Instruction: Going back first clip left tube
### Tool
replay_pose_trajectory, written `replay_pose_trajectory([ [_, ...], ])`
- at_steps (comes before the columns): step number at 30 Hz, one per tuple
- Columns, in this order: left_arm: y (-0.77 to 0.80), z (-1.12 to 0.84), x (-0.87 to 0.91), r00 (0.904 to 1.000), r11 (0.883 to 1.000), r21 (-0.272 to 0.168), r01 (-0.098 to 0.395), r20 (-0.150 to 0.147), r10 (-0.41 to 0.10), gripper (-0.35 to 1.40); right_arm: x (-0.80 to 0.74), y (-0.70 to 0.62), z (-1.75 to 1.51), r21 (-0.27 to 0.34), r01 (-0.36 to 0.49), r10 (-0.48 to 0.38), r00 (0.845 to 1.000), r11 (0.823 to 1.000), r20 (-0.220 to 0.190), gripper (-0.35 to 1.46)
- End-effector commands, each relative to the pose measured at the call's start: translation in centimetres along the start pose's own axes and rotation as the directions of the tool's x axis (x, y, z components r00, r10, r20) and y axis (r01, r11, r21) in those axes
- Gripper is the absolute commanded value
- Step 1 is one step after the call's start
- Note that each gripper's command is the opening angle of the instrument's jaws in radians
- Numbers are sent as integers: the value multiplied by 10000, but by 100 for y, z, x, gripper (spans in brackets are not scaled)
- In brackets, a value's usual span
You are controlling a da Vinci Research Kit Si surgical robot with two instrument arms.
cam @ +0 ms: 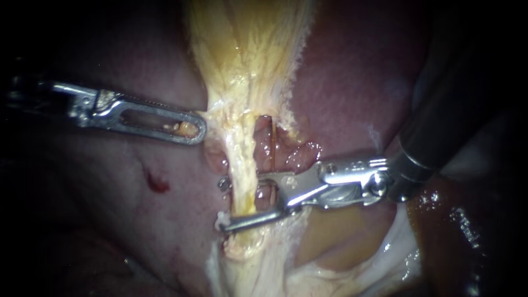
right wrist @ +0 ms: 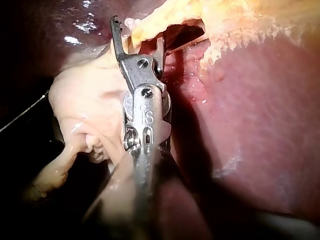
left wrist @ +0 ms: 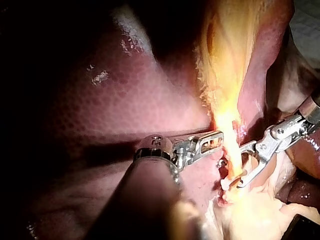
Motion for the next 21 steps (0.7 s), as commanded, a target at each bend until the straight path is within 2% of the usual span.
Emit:
replay_pose_trajectory([
  [1,0,-1,0,10000,10000,-5,-1,-1,1,-35,0,0,-4,13,48,-48,10000,10000,-1,50],
  [9,1,-1,0,10000,10000,-1,-2,-4,2,-35,11,-3,-54,92,432,-432,9991,9990,-59,50],
  [21,1,-1,0,10000,10000,-2,-2,-3,2,-35,51,-9,-133,-292,1109,-1115,9936,9934,-195,50],
])
